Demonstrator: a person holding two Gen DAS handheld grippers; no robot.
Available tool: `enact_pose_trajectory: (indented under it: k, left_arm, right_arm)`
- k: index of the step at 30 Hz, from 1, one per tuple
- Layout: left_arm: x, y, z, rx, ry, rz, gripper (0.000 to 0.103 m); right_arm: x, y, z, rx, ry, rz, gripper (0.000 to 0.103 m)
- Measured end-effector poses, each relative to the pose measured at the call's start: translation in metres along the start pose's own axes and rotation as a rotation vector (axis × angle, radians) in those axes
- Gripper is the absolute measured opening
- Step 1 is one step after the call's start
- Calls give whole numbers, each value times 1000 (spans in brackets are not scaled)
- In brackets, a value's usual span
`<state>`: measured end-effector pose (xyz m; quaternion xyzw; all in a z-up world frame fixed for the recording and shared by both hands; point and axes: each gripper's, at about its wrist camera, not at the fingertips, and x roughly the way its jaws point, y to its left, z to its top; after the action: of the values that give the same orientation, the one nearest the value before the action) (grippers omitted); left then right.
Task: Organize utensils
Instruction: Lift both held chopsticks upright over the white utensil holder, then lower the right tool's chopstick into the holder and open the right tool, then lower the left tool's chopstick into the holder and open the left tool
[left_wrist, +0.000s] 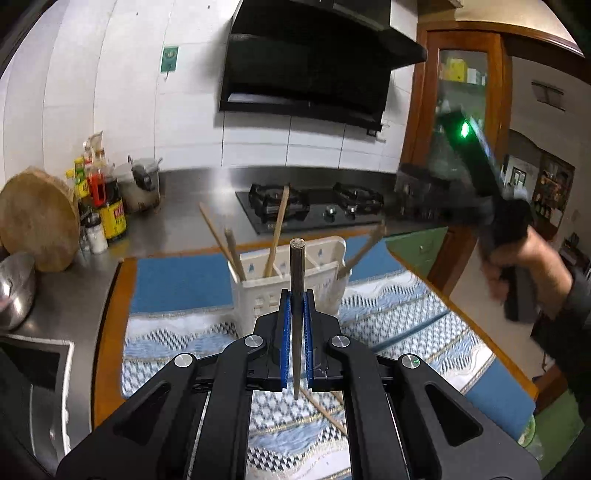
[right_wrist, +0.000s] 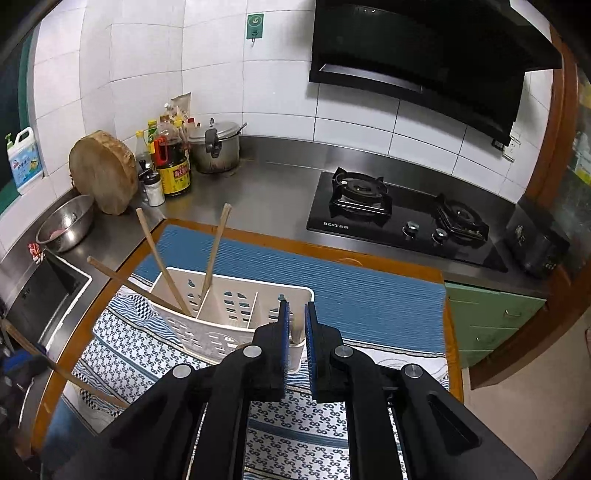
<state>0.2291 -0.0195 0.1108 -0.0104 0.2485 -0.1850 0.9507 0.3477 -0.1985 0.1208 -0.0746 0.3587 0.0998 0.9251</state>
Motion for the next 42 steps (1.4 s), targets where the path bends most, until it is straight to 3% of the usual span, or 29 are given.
enact_pose_trajectory:
  k: [8, 14, 24, 29, 35, 42]
  left_arm:
    - [-3, -8, 60, 41, -93, 27, 5]
    - [14, -6, 102, 31, -138, 61, 5]
    - [54, 13, 112, -31, -127, 112, 5]
    - [51, 22, 117, -76, -138, 84, 5]
    - [51, 18, 122, -64, -165, 110, 5]
    - [70, 25, 112, -86, -121, 122, 5]
  right_arm:
    - [-24, -3, -5, -18, -74, -15, 49]
    - [-50, -7, -24, -56, -120, -18, 60]
    - [-59, -11, -64, -80, -115, 14, 64]
    - [-50, -10, -78, -88, -93, 19, 64]
    - [-42, -11, -87, -66, -82, 40, 64]
    - [-35, -5, -105, -65, -53, 70, 64]
